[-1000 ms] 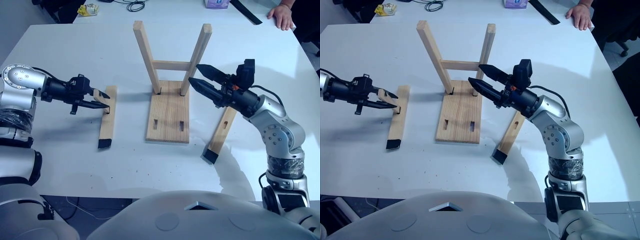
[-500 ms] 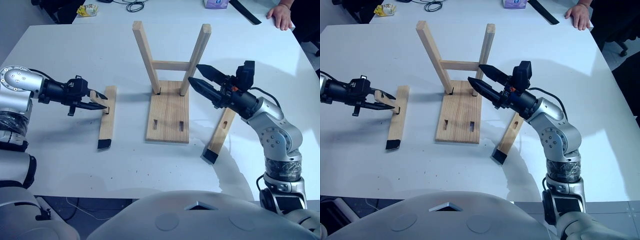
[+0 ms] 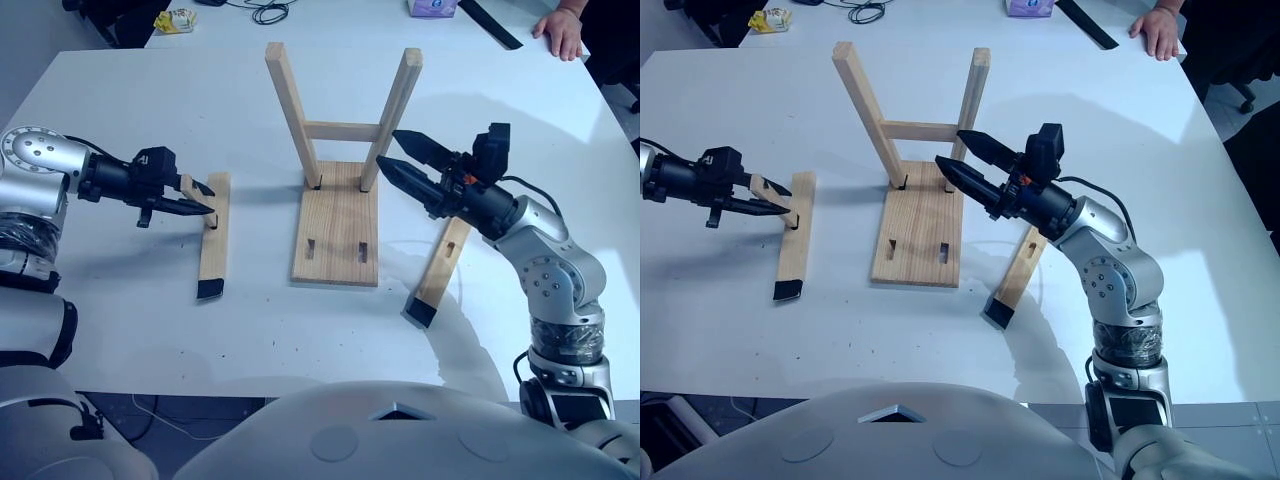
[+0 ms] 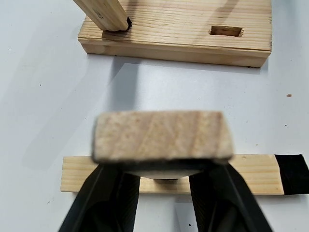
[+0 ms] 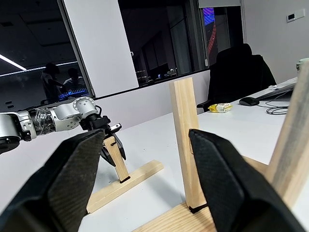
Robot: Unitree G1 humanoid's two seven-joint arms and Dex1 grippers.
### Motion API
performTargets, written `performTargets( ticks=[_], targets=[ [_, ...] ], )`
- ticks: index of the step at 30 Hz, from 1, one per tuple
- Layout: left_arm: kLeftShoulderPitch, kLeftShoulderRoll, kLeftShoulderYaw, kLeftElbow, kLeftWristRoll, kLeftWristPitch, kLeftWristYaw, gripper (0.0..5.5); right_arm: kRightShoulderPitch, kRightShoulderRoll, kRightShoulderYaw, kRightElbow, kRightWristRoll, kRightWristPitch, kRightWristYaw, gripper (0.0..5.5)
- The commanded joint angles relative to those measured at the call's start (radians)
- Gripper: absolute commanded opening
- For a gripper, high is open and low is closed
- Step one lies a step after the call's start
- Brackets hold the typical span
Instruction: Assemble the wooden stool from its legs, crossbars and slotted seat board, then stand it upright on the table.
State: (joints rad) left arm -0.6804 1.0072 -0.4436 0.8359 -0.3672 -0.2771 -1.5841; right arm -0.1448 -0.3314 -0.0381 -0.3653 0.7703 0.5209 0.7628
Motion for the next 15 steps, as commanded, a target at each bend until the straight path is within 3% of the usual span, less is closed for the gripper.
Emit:
performTargets(
  ticks=[1, 7, 8, 15],
  targets=[
    [0.191, -0.068, -0.07, 0.034, 0.107, 0.006, -0.029, 1.3, -0.023, -0.015, -0.006, 0.01, 0.007, 0.009, 0.004, 3.22],
    [0.122, -0.118, 0.0, 0.088, 0.133, 0.036, 0.021, 1.3, -0.028, -0.015, -0.002, 0.016, 0.003, 0.003, 0.006, 3.22],
    [0.103, -0.127, 0.027, 0.083, 0.111, 0.07, 0.03, 1.66, -0.028, -0.014, -0.002, 0.017, 0.002, 0.002, 0.006, 3.22],
    [0.091, -0.084, 0.238, 0.005, 0.055, 0.182, 0.064, 2.59, 0.003, -0.014, -0.033, 0.006, 0.019, 0.0, -0.012, 3.22]
  ],
)
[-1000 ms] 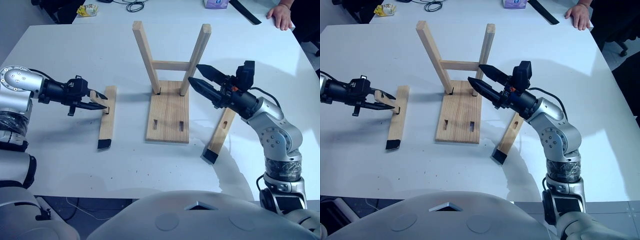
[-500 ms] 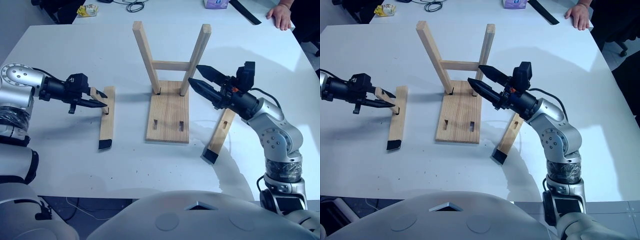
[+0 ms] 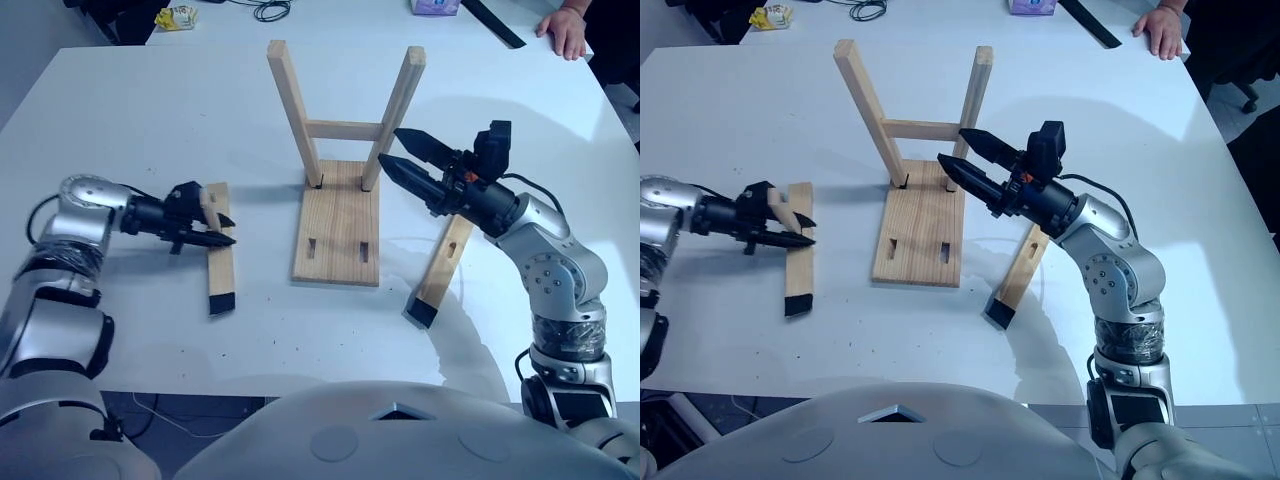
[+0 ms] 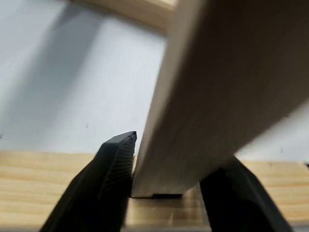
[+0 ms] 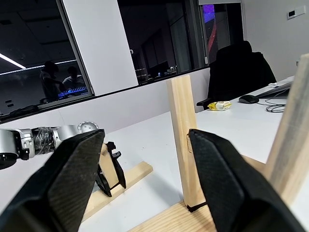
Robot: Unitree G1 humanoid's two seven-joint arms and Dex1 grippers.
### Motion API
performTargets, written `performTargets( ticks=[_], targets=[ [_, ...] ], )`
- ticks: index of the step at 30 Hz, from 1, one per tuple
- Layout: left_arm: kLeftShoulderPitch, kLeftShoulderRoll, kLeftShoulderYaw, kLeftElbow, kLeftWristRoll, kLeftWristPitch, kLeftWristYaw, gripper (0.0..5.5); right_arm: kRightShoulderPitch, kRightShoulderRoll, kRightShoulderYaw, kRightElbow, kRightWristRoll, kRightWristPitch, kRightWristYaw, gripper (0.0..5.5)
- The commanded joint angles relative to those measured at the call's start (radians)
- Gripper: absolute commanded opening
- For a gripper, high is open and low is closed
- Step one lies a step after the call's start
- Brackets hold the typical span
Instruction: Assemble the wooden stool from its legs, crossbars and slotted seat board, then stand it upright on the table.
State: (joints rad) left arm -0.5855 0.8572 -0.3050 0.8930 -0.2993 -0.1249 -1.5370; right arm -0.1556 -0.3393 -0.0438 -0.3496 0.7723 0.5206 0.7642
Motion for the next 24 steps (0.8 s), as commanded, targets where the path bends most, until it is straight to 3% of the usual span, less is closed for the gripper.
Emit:
performTargets(
  ticks=[1, 13, 24],
  targets=[
    [0.015, 0.084, 0.133, -0.083, -0.028, 0.054, 0.018, 2.59, 0.018, -0.004, -0.032, -0.007, 0.018, -0.002, -0.017, 3.22],
    [0.294, 0.095, 0.36, -0.441, -0.12, 0.241, 0.096, 2.59, 0.067, 0.008, -0.041, -0.042, 0.031, 0.012, -0.047, 3.22],
    [0.408, -0.006, 0.621, -0.801, -0.286, 0.408, 0.39, 2.59, 0.127, 0.059, -0.023, -0.07, 0.051, 0.012, -0.099, 3.22]
  ],
)
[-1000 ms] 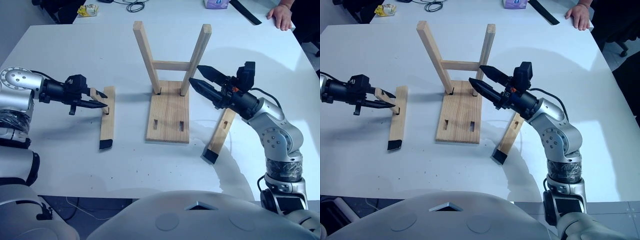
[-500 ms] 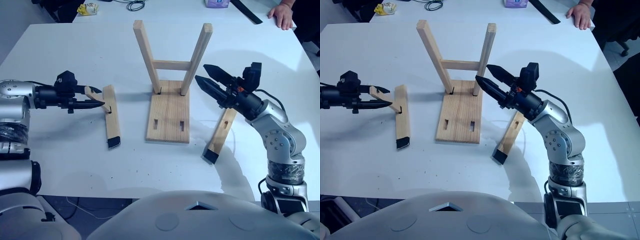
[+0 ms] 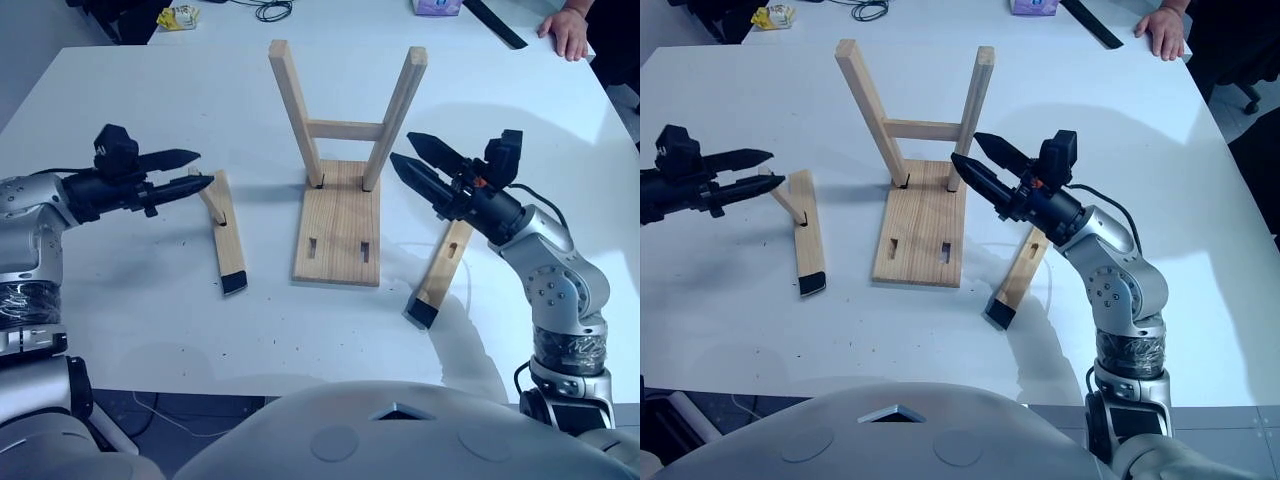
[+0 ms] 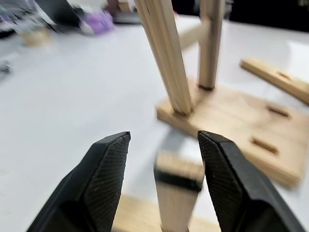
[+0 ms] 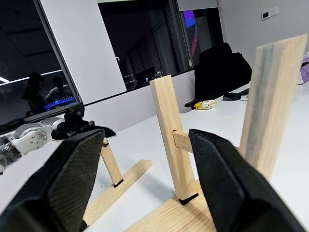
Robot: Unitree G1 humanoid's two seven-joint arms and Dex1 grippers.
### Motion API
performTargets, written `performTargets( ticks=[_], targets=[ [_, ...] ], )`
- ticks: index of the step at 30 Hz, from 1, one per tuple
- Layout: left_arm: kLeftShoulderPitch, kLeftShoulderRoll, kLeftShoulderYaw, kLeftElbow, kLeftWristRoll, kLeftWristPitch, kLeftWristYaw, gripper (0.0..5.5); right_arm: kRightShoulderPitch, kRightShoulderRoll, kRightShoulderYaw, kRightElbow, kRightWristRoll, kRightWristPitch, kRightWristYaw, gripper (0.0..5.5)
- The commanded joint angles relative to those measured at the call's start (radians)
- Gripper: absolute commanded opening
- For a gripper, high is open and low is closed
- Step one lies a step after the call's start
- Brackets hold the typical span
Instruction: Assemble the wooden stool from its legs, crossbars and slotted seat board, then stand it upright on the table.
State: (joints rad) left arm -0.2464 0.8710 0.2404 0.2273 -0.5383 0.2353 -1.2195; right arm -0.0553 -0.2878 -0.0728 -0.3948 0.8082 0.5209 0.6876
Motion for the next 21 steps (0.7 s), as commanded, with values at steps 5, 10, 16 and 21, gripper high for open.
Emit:
performTargets(
  ticks=[5, 10, 16, 21],
  targets=[
    [0.125, -0.118, 0.178, -0.407, -0.16, 0.131, 0.278, 2.59, 0.027, -0.002, -0.013, -0.021, 0.034, 0.019, -0.038, 3.22],
    [0.078, -0.342, 0.118, -0.504, -0.048, 0.117, 0.678, 2.59, 0.002, 0.018, 0.003, -0.006, 0.04, 0.025, -0.057, 3.22],
    [0.104, -0.491, 0.036, -0.525, 0.083, 0.15, 0.933, 2.59, -0.027, 0.028, 0.02, 0.011, 0.037, 0.032, -0.056, 3.22],
    [0.044, -0.503, 0.034, -0.575, 0.072, 0.207, 1.0, 2.59, -0.021, 0.038, 0.031, 0.013, 0.027, 0.022, -0.059, 3.22]
  ],
)
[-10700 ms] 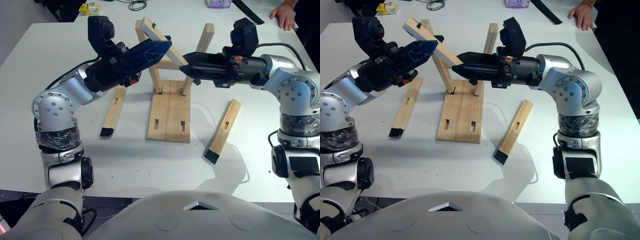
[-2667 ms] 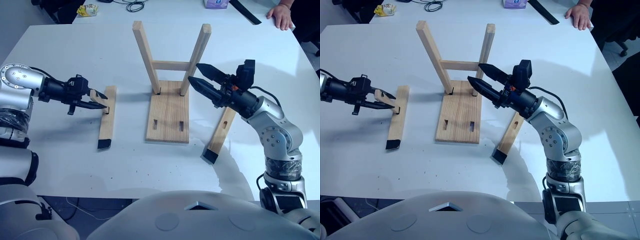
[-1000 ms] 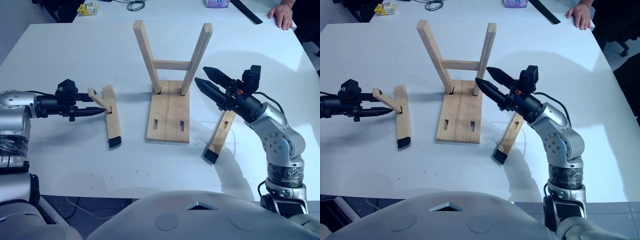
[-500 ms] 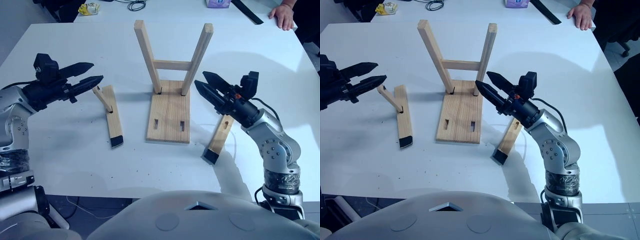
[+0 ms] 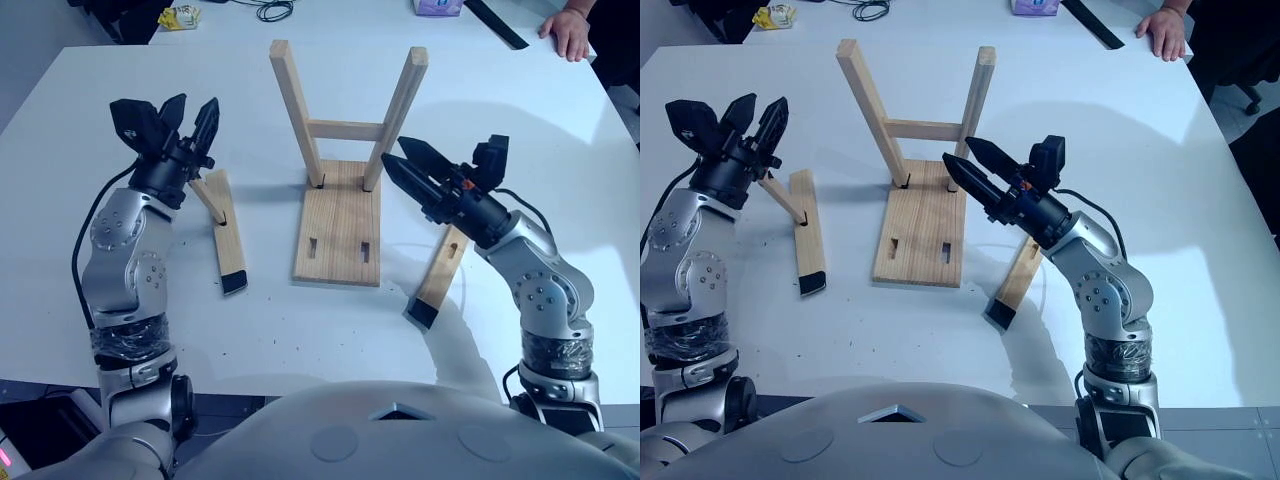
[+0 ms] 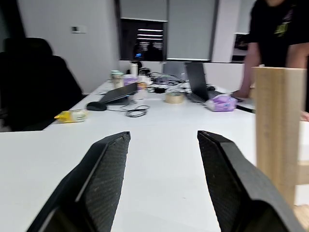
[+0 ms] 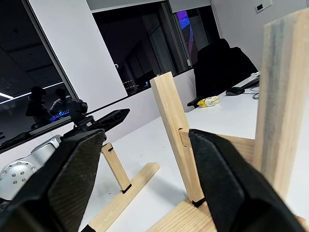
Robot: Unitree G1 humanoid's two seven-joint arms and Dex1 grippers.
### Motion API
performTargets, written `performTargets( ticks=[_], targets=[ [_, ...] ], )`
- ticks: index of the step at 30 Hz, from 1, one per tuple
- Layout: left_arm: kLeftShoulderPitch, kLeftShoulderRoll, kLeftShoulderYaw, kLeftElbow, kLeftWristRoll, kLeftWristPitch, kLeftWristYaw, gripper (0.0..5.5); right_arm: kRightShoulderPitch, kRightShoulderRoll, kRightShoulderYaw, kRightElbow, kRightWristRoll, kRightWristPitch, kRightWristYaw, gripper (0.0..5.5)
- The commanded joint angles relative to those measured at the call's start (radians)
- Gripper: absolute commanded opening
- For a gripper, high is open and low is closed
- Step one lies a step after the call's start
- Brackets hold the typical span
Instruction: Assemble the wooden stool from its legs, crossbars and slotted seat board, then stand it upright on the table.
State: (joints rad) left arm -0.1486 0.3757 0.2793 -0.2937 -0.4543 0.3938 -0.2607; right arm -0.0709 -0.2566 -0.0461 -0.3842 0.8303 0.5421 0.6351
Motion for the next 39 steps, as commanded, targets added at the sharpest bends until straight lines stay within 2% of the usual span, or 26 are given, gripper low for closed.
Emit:
performTargets(
  ticks=[1, 4, 9, 13, 17, 20, 23, 29, 34, 39],
  targets=[
    [-0.06, -0.009, -0.001, -0.066, -0.017, 0.06, 0.05, 2.59, -0.003, 0.009, 0.006, 0.0, 0.004, 0.001, -0.009, 3.22],
    [-0.065, -0.017, -0.003, -0.091, -0.017, 0.08, 0.069, 2.59, 0.009, 0.015, 0.008, -0.006, 0.001, -0.003, -0.013, 3.22],
    [-0.173, -0.071, 0.056, -0.171, -0.086, -0.021, 0.1, 2.59, 0.011, 0.018, 0.003, -0.007, 0.001, -0.004, -0.015, 3.22],
    [-0.14, -0.058, 0.061, -0.122, -0.036, -0.022, 0.121, 2.59, 0.009, 0.015, 0.002, -0.006, 0.003, -0.001, -0.015, 3.22],
    [-0.055, -0.049, 0.025, -0.069, 0.007, 0.056, 0.132, 2.59, 0.011, 0.012, 0.003, -0.006, 0.003, 0.004, -0.017, 3.22],
    [0.043, -0.038, -0.026, -0.035, 0.002, 0.244, 0.141, 2.59, 0.008, 0.01, 0.004, -0.004, 0.004, 0.01, -0.02, 3.22],
    [0.081, -0.043, -0.056, -0.109, -0.076, 0.351, 0.103, 2.59, 0.005, 0.01, 0.002, -0.003, 0.006, 0.013, -0.024, 3.22],
    [0.108, -0.021, -0.072, -0.133, -0.07, 0.36, 0.09, 2.59, -0.003, 0.01, 0.001, 0.002, 0.006, 0.013, -0.028, 3.22],
    [0.021, -0.028, 0.007, -0.115, -0.086, 0.289, 0.101, 2.59, -0.001, 0.01, 0.002, 0.001, 0.004, 0.011, -0.03, 3.22],
    [-0.147, -0.034, 0.152, -0.142, -0.194, 0.224, 0.132, 2.59, 0.0, 0.013, 0.005, 0.0, 0.005, 0.011, -0.03, 3.22]
  ],
)
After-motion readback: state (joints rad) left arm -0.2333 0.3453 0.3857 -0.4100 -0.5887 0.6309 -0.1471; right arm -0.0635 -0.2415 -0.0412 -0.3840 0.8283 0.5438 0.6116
